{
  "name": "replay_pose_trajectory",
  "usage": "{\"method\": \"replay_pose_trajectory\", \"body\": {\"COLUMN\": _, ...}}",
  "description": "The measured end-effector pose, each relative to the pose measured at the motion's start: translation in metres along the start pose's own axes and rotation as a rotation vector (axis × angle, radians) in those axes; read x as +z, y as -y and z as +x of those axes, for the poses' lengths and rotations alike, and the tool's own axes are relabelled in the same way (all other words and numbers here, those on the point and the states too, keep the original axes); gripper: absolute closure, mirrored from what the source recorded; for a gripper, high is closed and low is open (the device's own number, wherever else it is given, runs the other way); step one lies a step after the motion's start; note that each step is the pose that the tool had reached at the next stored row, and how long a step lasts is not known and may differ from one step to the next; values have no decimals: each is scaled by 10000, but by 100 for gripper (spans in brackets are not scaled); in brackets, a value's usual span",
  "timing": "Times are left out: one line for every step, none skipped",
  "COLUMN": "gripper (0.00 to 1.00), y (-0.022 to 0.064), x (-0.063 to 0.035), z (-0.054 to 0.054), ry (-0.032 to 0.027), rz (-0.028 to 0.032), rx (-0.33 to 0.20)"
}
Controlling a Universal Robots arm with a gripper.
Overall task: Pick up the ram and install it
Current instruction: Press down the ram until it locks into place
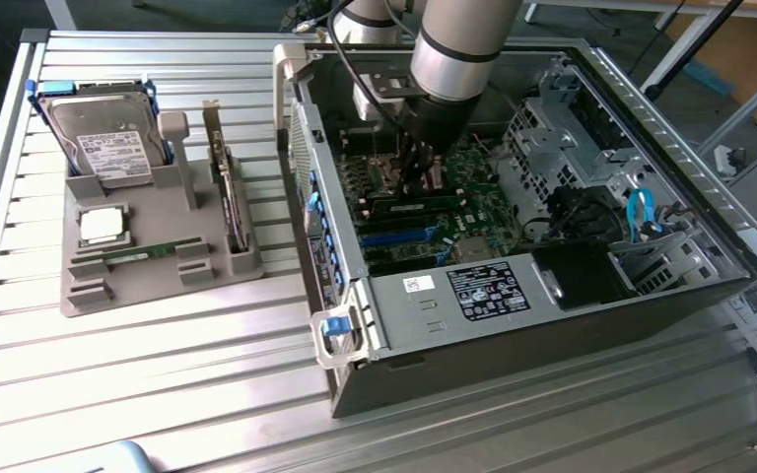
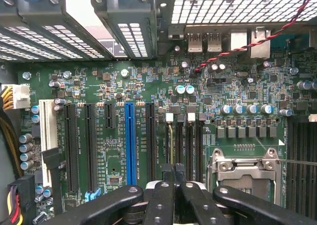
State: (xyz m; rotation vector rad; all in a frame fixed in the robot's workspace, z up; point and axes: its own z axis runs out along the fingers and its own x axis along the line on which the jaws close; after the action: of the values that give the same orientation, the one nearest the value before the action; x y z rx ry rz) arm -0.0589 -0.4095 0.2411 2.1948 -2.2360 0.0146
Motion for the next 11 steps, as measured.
{"method": "replay_pose_trajectory", "body": {"gripper": 89, "y": 0, "x": 1, "z": 0, "ry": 1, "rz": 1, "rx": 1}}
{"method": "replay_pose_trajectory", "body": {"gripper": 89, "y": 0, "x": 1, "z": 0, "ry": 1, "rz": 1, "rx": 0}}
{"method": "replay_pose_trajectory", "body": {"gripper": 89, "y": 0, "x": 2, "z": 0, "ry": 2, "rz": 1, "rx": 1}}
{"method": "replay_pose_trajectory", "body": {"gripper": 89, "y": 0, "x": 6, "z": 0, "ry": 5, "rz": 3, "rx": 0}}
{"method": "replay_pose_trajectory", "body": {"gripper": 89, "y": 0, "x": 9, "z": 0, "ry": 5, "rz": 2, "rx": 1}}
{"method": "replay_pose_trajectory", "body": {"gripper": 89, "y": 0, "x": 11, "z": 1, "ry": 2, "rz": 1, "rx": 1}}
{"method": "replay_pose_trajectory", "body": {"gripper": 89, "y": 0, "x": 13, "z": 1, "ry": 1, "rz": 1, "rx": 1}}
{"method": "replay_pose_trajectory", "body": {"gripper": 89, "y": 0, "x": 13, "z": 1, "ry": 1, "rz": 0, "rx": 1}}
{"method": "replay_pose_trajectory", "body": {"gripper": 89, "y": 0, "x": 13, "z": 1, "ry": 0, "rz": 0, "rx": 1}}
{"method": "replay_pose_trajectory", "body": {"gripper": 89, "y": 0, "x": 13, "z": 1, "ry": 1, "rz": 0, "rx": 1}}
{"method": "replay_pose_trajectory", "body": {"gripper": 89, "y": 0, "x": 14, "z": 1, "ry": 2, "rz": 1, "rx": 0}}
